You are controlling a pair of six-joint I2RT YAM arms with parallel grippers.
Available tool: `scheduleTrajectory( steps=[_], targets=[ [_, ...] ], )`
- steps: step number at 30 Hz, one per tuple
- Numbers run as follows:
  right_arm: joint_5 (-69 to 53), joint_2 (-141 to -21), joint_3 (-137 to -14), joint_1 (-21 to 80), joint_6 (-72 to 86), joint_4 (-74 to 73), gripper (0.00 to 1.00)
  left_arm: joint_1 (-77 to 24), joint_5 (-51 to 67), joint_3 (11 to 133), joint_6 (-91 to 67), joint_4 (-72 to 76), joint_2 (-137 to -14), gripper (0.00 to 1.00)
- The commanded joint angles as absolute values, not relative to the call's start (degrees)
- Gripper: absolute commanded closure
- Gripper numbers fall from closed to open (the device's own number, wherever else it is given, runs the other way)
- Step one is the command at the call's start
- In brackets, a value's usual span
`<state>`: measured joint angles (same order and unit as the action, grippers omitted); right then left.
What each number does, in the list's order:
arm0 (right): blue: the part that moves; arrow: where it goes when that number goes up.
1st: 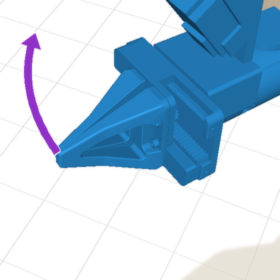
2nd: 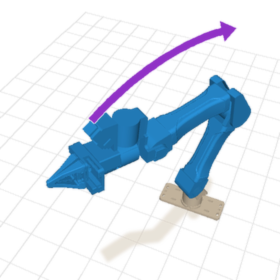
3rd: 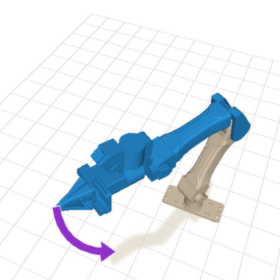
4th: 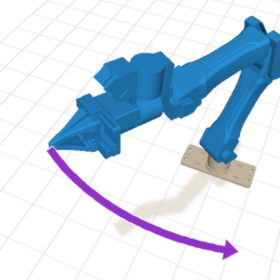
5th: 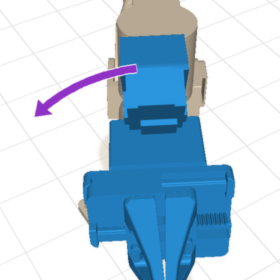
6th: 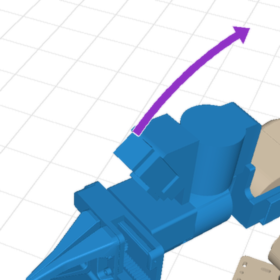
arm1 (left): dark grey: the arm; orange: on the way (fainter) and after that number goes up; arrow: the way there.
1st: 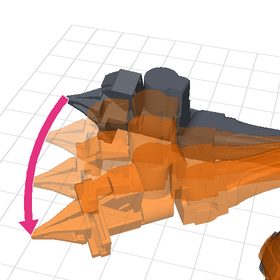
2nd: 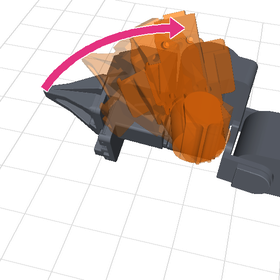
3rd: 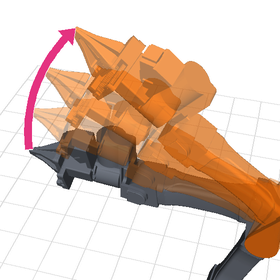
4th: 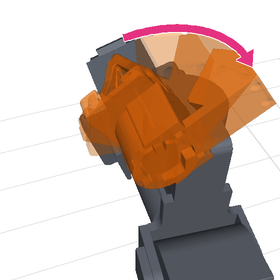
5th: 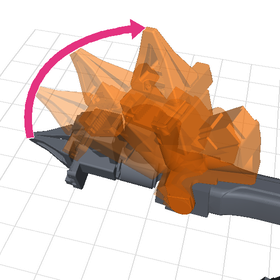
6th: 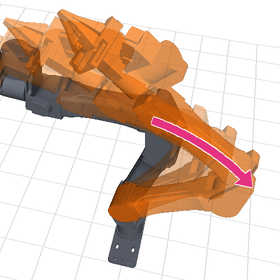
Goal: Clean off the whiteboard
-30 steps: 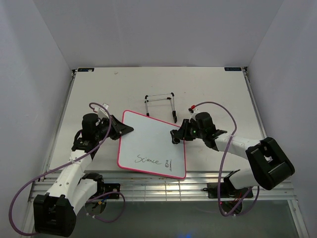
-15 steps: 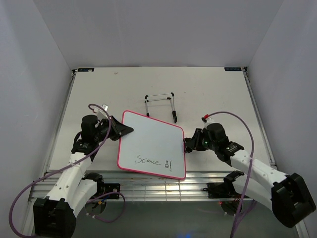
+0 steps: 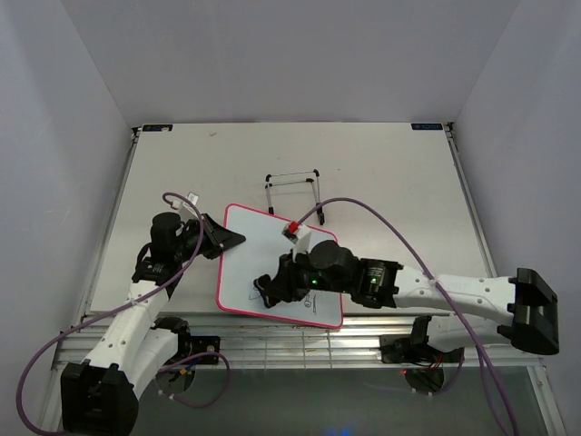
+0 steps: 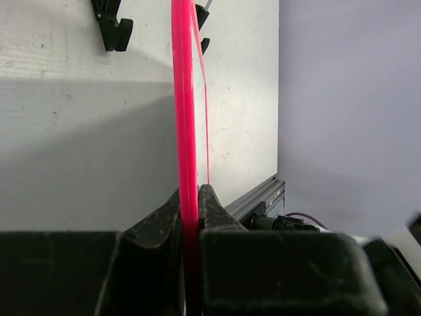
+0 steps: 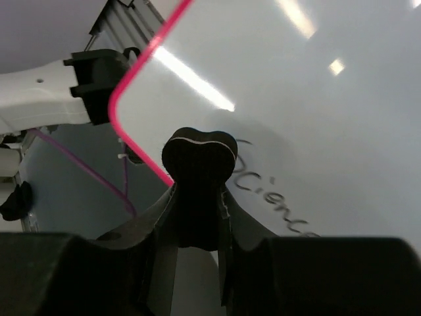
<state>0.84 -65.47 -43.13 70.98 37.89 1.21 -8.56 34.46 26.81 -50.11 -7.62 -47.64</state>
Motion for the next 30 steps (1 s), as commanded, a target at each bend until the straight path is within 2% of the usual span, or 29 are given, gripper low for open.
scheduleTrajectory(
  steps=[1,5,13,22,30],
  targets=[
    [9.7,-72.5,-53.3,77.4,36.0,-3.1,0.92,-9.0,32.4,27.1,-49.5,-4.0,-46.0,1.00],
    [16.9,-80.6,-65.2,82.0,34.5,-8.5,0.92,-9.2,32.3,27.2,-49.5,-4.0,-46.0,1.00],
    [21.4,-87.7,-70.6,83.4,32.1,-10.9,0.92,-9.5,32.3,27.2,-49.5,-4.0,-46.1,1.00],
    [20.2,-89.5,-64.5,80.9,33.6,-10.9,0.92,-9.6,32.3,27.9,-49.6,-4.0,-46.5,1.00],
    [22.4,-86.0,-56.3,79.5,36.1,-11.3,0.92,-9.7,32.4,28.2,-49.6,-4.0,-46.6,1.00]
  ],
)
